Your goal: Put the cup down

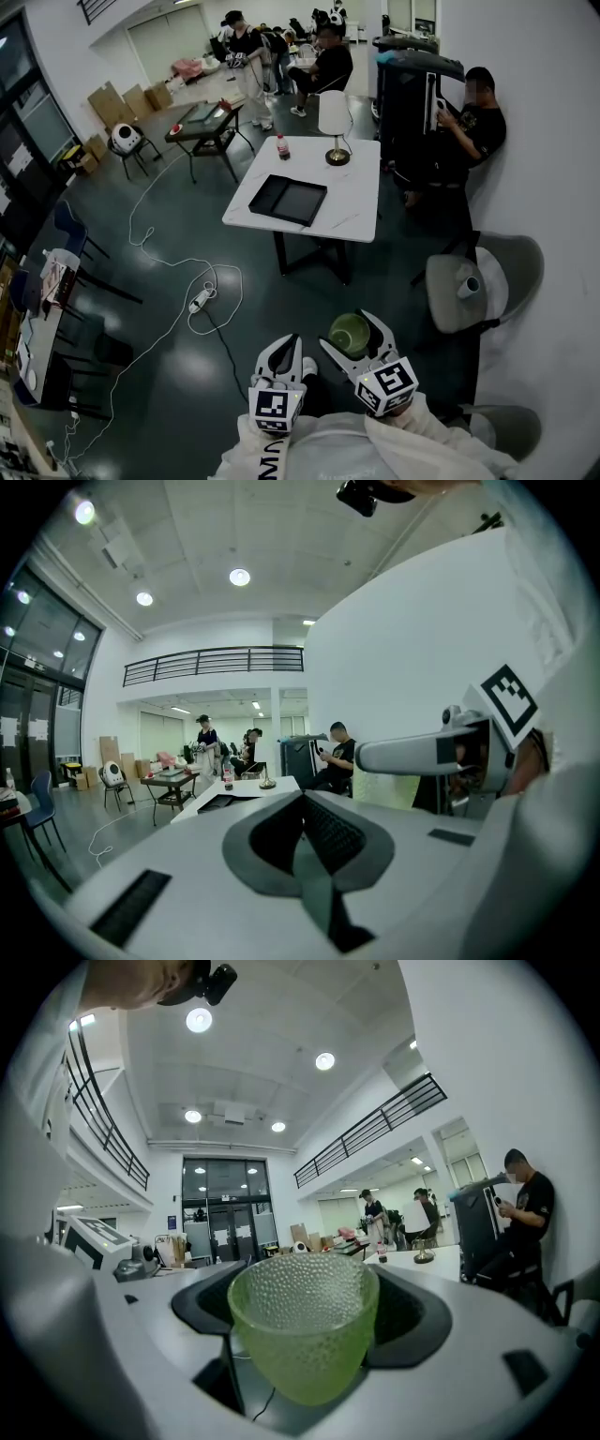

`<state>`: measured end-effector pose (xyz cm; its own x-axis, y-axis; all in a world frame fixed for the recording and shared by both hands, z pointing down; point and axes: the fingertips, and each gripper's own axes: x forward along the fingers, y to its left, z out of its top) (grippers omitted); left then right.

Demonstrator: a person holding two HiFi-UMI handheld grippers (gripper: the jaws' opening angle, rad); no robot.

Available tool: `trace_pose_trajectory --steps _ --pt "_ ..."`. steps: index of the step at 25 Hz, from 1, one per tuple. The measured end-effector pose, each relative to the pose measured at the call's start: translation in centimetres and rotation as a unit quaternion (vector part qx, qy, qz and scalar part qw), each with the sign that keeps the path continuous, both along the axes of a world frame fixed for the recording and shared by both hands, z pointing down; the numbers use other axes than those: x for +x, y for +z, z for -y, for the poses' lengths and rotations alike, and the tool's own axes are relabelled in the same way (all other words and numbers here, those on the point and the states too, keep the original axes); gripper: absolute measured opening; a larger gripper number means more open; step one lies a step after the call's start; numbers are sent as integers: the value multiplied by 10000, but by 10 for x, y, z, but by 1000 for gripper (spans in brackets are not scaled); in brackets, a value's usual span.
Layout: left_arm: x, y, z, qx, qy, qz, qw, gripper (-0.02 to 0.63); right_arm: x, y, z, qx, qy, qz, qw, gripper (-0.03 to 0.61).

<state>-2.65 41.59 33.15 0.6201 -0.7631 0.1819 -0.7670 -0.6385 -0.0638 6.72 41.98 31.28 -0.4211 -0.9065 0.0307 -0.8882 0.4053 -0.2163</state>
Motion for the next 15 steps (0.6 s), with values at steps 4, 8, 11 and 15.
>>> trace_pose_trajectory --steps 4,8,11,15 --pt "-10 3 34 -34 -16 -22 10000 11 -8 6 33 -54 8 5 10000 402" --pt "-17 4 71 -100 -19 -20 9999 11 -15 9 70 -153 -5 -2 9999 402" --pt "-24 3 98 -145 -5 -11 9999 11 -23 8 97 -201 -5 6 9998 402" --pt "-33 2 133 -180 36 -18 9998 11 -34 7 131 -223 13 -15 9997 402"
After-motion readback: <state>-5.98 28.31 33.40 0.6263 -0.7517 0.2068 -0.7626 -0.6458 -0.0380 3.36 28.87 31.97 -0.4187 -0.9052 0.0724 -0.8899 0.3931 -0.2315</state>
